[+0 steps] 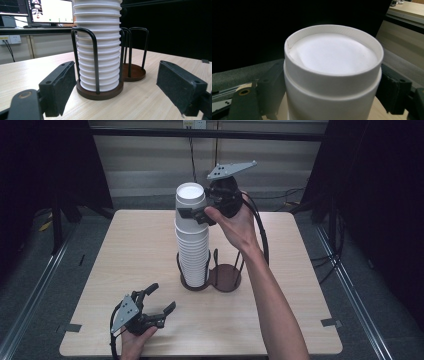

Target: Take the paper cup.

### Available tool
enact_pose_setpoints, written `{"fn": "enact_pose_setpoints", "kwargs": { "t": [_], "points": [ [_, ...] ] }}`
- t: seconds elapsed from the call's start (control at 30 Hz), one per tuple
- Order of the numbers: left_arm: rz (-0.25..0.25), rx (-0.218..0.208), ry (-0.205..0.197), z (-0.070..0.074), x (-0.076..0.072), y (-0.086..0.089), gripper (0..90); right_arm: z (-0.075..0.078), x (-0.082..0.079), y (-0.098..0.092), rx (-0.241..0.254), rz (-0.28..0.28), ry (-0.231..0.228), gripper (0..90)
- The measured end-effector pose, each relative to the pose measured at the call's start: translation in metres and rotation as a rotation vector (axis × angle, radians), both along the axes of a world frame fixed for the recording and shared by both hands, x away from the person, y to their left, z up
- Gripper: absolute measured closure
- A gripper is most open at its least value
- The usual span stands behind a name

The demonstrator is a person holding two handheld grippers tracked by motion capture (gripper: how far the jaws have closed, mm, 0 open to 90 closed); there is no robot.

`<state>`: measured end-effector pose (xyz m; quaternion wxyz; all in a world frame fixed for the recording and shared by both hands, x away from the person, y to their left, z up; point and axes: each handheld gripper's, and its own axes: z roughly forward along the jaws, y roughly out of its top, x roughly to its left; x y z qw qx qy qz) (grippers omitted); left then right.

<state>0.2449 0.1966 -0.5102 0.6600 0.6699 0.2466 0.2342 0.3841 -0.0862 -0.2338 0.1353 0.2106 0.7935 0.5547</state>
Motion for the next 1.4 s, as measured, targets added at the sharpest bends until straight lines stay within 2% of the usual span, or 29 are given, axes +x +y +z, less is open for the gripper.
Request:
{"fn": "enact_pose_setpoints", "kwargs": {
  "t": [0.1,0.4,0.43,0.83,1.3,1.4],
  "points": [
    [0.0,0.0,0.0,0.0,0.0,0.0,15.7,0.001,-0.001,-0.003,0.032,0.001,-0.004,19.7],
    [0.008,0.008,-0.007,0.0,0.0,0.001,15.7,0.007,-0.004,-0.006,0.072,-0.005,-0.027,20.1],
    [-0.004,-0.004,0.004,0.0,0.0,0.0,15.7,0.008,-0.005,-0.007,0.087,-0.008,-0.037,20.2],
    [0.0,0.0,0.001,0.0,0.0,0.0,15.7,0.015,-0.011,-0.014,0.17,-0.02,-0.065,20.7],
    [0.001,0.002,0.0,0.0,0.0,0.0,15.7,0.02,-0.018,-0.021,0.23,-0.035,-0.097,21.1],
    [0.002,0.004,0.0,0.0,0.0,0.0,15.7,0.023,-0.02,-0.025,0.257,-0.036,-0.103,21.1]
  ]
}}
